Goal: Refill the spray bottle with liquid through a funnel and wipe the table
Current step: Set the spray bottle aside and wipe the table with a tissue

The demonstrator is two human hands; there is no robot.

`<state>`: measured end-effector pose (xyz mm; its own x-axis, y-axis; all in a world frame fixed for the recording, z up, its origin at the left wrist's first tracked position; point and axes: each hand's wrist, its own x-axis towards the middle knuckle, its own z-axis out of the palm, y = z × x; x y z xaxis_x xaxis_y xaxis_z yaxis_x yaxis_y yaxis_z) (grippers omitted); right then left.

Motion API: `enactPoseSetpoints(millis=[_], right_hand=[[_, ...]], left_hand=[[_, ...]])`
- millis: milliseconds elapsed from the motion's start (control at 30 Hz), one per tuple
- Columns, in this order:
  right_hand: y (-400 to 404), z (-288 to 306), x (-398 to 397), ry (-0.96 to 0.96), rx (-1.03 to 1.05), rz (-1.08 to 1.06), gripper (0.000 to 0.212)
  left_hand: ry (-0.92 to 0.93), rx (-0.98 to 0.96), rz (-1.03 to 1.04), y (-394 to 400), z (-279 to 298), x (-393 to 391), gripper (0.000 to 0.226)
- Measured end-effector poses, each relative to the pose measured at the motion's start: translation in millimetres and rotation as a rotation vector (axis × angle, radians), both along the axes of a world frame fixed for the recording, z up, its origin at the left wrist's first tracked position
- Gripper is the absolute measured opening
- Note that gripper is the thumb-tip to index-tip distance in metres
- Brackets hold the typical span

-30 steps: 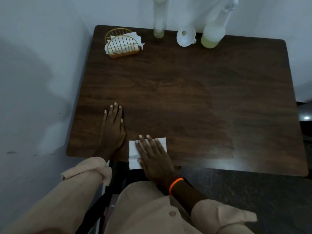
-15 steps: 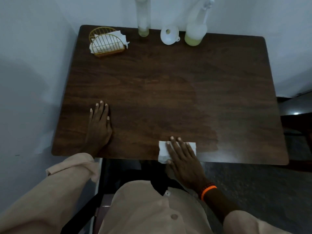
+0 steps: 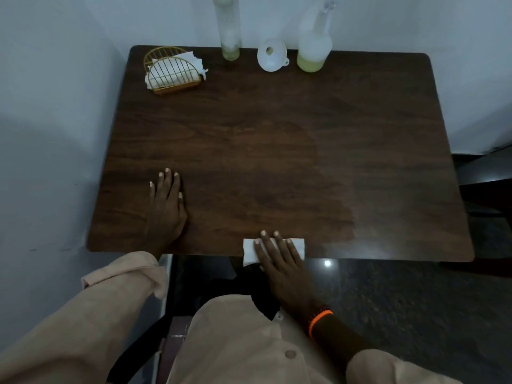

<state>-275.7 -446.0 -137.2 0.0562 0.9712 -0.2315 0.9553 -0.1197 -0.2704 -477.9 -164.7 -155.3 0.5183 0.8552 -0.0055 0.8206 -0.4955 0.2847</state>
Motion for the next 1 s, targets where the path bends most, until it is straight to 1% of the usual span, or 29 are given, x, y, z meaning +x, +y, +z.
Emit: enactPoseSetpoints(millis=[67, 133, 200, 267, 367, 533, 600, 700, 800, 867, 1000], right_hand=[[0, -1, -8, 0.01, 0.015, 0.002, 0.066], [0, -1, -9, 0.017, 0.022, -0.004, 0.068], [1, 1, -7, 0.028, 0.034, 0.001, 0.067], [0, 2, -5, 0.052, 0.08, 0.016, 0.065], [-8, 1, 4, 0.079, 0.159, 0.03, 0.058], [-29, -8, 32, -0.024, 0.28, 0.004, 0.048], [-31, -9, 40, -0.062, 0.324, -0.011, 0.043], [-27, -6, 44, -0.075, 0.4, 0.021, 0.04], [-23, -3, 47, -0.063, 0.431, 0.058, 0.037], [-22, -2, 48, -0.055, 0.436, 0.082, 0.038], [-30, -1, 46, -0.052, 0.444, 0.117, 0.036]], left_hand=[[0.014, 0.02, -0.092, -19, 9, 6, 0.056], [-0.014, 0.049, -0.338, -56, 18, 16, 0.052], [-0.094, 0.056, -0.594, -105, 25, 26, 0.048], [-0.147, 0.044, -0.711, -149, 28, 31, 0.045], [-0.129, 0.07, -0.706, -179, 31, 38, 0.043], [-0.122, 0.122, -0.679, -167, 18, 42, 0.036], [-0.137, 0.145, -0.694, -163, 14, 38, 0.037], [-0.163, 0.167, -0.689, -160, 17, 42, 0.04], [-0.148, 0.169, -0.712, -157, 21, 48, 0.034], [-0.122, 0.149, -0.719, -158, 24, 47, 0.034], [-0.133, 0.118, -0.733, -163, 29, 42, 0.03]])
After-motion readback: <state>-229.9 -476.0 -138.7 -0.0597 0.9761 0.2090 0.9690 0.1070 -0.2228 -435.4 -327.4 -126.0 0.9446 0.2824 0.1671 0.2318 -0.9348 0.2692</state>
